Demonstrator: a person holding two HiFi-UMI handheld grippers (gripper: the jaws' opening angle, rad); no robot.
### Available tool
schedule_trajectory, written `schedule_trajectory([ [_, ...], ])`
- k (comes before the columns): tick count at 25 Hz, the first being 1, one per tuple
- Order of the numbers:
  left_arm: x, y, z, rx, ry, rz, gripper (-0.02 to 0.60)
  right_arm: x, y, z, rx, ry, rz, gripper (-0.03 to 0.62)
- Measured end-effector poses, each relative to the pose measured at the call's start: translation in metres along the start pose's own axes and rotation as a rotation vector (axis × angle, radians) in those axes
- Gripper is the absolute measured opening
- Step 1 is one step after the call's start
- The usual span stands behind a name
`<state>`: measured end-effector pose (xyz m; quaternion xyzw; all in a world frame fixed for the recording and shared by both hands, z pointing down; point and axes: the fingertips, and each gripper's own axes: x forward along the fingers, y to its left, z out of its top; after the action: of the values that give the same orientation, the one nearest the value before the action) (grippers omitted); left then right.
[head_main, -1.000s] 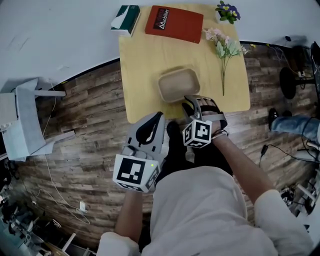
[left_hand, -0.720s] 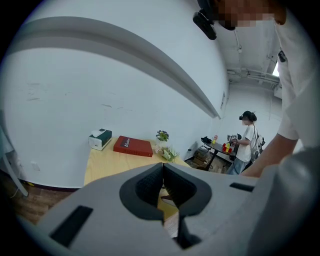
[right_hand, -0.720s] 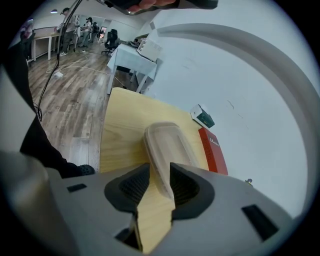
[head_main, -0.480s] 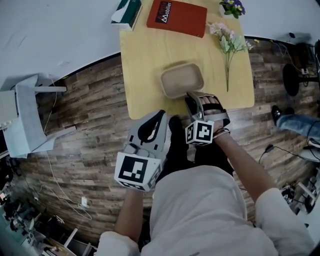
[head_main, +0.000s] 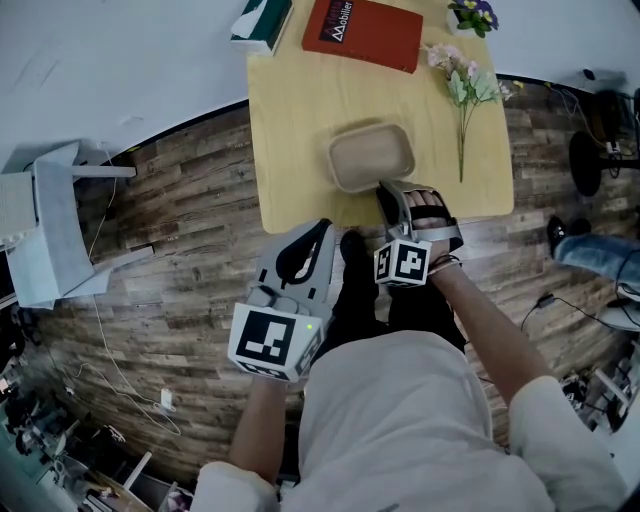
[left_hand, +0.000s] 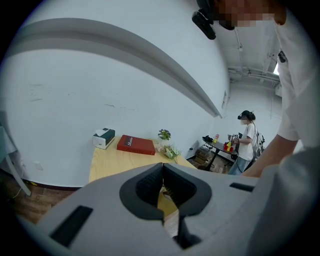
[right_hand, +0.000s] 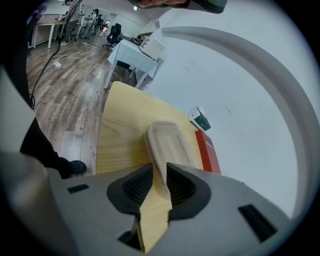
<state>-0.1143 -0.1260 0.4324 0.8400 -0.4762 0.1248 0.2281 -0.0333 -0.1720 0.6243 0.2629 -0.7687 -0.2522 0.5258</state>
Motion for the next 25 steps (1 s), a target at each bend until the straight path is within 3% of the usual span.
schedule_trajectory([
  [25,-0.007,0.010,0.005,-0.003,-0.034,0.003,0.003,-0.009,-0.011,0.013,-0.008,-0.010,-0.018,0.054],
])
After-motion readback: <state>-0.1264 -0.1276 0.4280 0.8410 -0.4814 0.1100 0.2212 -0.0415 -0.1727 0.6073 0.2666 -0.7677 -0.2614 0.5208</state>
